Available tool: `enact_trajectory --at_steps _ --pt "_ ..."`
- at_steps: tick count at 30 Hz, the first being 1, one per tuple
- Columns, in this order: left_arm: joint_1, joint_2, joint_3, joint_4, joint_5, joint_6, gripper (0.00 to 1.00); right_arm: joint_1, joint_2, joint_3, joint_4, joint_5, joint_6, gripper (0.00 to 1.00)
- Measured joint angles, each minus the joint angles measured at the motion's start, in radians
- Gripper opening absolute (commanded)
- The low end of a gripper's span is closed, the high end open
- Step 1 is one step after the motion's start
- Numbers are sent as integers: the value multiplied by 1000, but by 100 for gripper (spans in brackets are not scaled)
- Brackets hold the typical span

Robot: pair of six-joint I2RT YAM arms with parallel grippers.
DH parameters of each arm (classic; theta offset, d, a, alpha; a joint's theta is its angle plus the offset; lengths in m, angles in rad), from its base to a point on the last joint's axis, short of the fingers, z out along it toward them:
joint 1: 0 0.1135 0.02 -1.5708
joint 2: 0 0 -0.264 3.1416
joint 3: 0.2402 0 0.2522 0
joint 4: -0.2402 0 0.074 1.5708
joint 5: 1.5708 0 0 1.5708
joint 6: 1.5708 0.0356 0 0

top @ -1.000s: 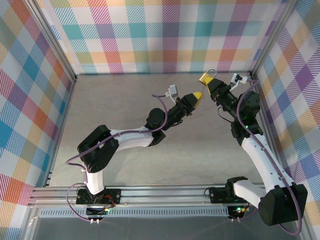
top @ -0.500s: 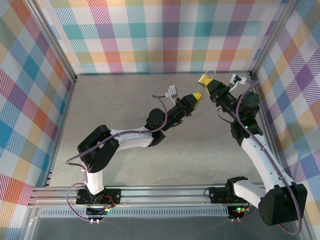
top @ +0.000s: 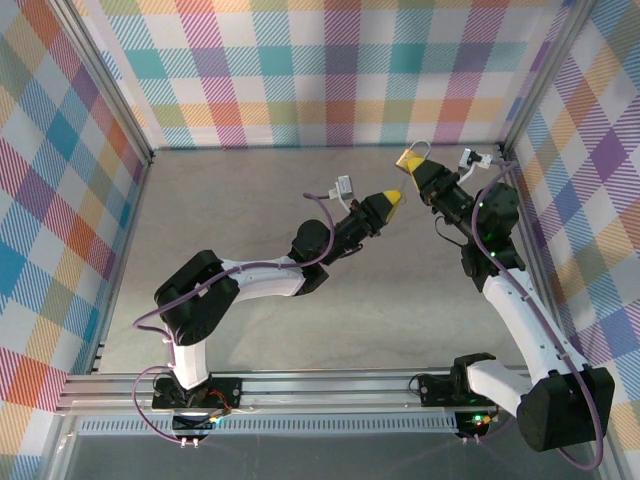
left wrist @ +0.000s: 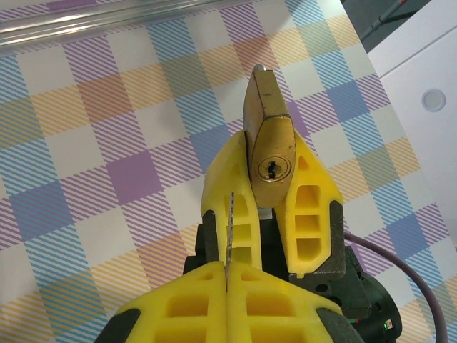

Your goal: Unlock with the key

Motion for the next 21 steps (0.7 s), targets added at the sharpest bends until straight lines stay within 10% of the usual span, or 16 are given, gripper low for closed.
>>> enact_trajectory --at_steps 21 --pt "6 -18 0 -1 16 4 0 0 -8 0 -32 -18 -31 0"
